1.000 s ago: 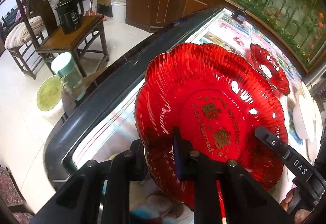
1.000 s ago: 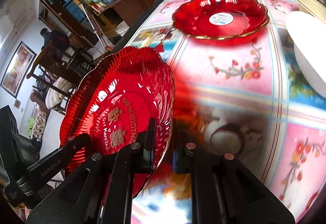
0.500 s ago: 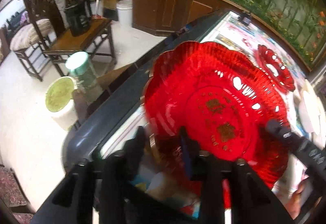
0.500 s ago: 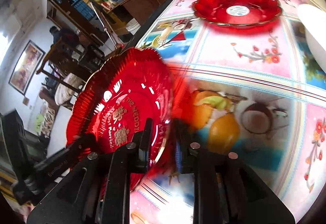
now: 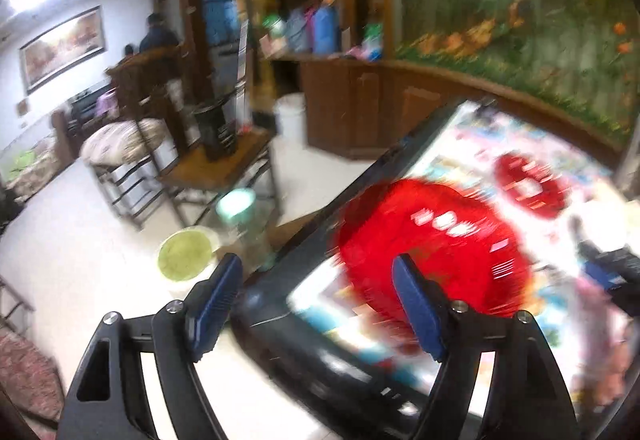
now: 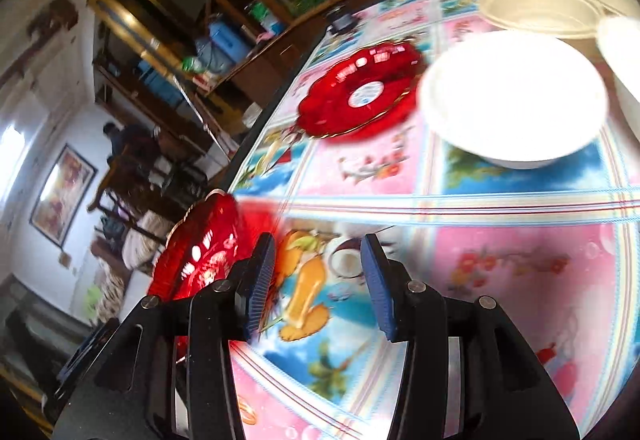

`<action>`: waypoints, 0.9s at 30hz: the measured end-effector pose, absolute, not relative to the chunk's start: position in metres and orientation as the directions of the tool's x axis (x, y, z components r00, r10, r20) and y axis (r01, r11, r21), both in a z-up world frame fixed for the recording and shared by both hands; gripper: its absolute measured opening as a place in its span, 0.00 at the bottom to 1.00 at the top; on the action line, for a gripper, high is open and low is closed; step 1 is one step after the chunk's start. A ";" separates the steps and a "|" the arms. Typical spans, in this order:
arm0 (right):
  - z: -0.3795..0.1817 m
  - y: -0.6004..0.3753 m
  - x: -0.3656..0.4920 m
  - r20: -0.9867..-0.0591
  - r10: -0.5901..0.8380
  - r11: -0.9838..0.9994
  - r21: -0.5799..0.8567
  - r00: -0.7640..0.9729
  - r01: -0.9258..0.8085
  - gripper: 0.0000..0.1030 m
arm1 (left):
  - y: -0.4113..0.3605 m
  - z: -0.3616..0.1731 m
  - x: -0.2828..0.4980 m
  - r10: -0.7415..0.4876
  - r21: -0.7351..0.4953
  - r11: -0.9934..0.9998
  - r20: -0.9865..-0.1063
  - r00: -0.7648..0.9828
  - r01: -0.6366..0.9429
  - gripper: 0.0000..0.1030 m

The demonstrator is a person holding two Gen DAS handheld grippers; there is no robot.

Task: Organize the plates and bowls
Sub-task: 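Lift the large red plate with the right gripper while the left gripper moves toward the small red plate, then grasp the rim of the small red stickered plate with the left gripper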

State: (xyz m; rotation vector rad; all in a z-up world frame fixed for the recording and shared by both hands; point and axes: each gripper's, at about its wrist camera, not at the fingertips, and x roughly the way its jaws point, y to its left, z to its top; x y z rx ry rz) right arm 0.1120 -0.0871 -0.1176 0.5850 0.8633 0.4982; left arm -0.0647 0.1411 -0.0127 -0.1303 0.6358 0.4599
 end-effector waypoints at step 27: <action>-0.155 -0.121 0.228 -0.486 0.728 0.551 0.835 0.484 0.009 0.44 | 0.061 -0.055 0.164 -0.139 -0.409 0.806 -0.833 0.535 -0.427 0.79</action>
